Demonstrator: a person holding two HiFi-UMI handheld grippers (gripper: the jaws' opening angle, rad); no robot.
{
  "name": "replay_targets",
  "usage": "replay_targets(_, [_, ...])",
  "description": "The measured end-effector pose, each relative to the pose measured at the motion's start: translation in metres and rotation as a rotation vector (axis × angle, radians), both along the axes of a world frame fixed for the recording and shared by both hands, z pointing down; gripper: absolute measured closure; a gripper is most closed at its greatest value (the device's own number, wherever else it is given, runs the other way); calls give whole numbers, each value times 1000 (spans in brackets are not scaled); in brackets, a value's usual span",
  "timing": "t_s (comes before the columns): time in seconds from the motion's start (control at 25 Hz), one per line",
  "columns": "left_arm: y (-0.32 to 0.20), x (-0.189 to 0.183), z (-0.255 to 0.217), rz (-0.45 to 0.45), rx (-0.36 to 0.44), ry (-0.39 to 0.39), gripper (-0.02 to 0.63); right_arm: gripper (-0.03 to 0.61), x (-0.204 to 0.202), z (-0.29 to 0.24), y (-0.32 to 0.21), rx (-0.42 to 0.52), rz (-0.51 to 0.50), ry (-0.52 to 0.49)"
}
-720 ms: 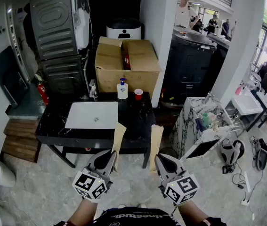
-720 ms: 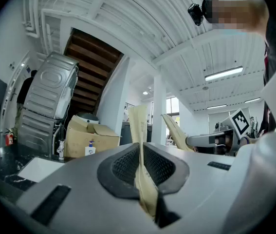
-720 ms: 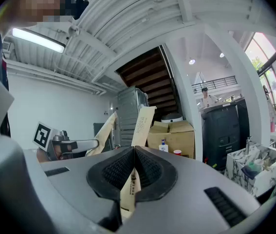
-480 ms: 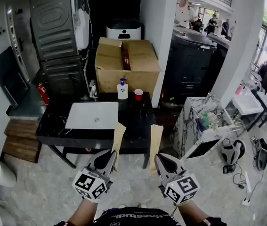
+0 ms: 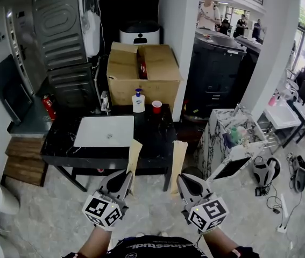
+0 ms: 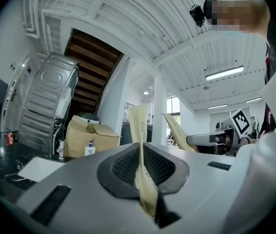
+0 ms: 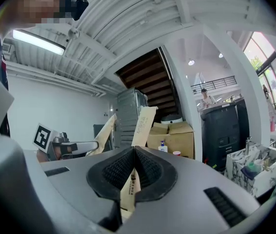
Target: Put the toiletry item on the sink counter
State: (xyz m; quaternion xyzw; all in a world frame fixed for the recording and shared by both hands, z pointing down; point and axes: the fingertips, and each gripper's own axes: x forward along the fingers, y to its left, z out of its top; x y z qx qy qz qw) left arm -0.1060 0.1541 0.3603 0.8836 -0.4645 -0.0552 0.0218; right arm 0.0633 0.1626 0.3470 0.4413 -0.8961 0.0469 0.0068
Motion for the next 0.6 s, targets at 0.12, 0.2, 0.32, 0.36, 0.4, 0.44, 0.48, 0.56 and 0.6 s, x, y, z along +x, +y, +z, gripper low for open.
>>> replay_targets(0.12, [0, 5, -1, 2, 1, 0, 581, 538, 4, 1, 0, -6, 1, -1])
replay_targets(0.2, [1, 8, 0, 2, 0, 0, 581, 538, 7, 2, 2, -12, 1, -6])
replay_targets(0.32, [0, 14, 0, 0, -3, -1, 581, 538, 13, 1, 2, -15, -5, -9])
replay_targets(0.36, [-1, 16, 1, -1, -6, 0, 581, 538, 15, 1, 1, -14, -7, -10])
replay_targets(0.4, [-2, 18, 1, -2, -8, 2, 581, 538, 17, 1, 1, -14, -9, -10])
replay_targets(0.44, [-3, 21, 1, -4, -9, 2, 581, 538, 20, 1, 1, -13, -11, -10])
replay_targets(0.48, [-3, 23, 1, -7, -9, 2, 581, 538, 23, 2, 1, -14, -13, -11])
replay_targets(0.56, [-4, 30, 0, -12, -5, -2, 581, 538, 31, 3, 1, -17, -12, -14])
replay_targets(0.6, [-5, 33, 0, -15, -2, -5, 581, 538, 36, 4, 0, -16, -14, -17])
